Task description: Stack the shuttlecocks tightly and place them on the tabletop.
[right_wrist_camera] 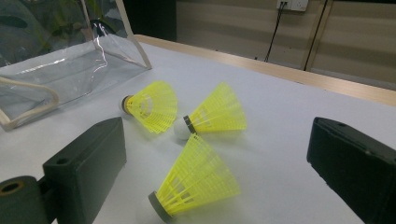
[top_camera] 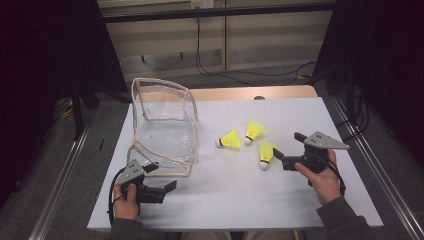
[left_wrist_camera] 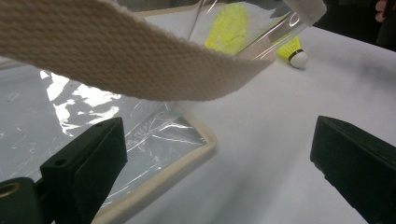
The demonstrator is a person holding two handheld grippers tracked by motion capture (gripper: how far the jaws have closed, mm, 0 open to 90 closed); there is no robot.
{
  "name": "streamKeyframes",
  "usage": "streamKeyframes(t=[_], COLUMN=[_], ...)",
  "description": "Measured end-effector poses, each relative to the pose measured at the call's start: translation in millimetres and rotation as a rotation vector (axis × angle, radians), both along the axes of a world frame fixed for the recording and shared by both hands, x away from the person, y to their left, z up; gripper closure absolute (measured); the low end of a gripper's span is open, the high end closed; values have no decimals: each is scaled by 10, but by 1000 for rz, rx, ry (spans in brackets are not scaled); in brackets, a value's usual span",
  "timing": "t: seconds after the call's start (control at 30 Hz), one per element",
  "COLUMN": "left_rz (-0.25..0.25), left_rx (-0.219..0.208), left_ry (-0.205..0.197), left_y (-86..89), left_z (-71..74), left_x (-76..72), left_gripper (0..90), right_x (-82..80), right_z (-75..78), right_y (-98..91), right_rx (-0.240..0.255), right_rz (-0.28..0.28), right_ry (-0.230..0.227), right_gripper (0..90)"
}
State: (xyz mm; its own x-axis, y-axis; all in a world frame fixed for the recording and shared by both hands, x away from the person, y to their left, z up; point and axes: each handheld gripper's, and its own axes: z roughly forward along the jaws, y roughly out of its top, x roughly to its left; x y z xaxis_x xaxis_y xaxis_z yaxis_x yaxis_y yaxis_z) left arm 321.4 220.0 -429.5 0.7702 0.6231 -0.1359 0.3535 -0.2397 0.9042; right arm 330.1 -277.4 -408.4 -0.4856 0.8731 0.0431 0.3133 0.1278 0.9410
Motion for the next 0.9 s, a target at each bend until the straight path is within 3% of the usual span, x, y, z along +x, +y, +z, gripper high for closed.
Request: streamKeyframes(t=[0.9], left_rz=[1], left_rx=[-10], left_ry=[1], left_y=[-1], left_z=[7], left_x=[-4], left_gripper=[36], right_x=[334], right_z=[116], right_y=[57], right_rx=[-22], right_rz=[-19], right_ry=[42], right_gripper=[38])
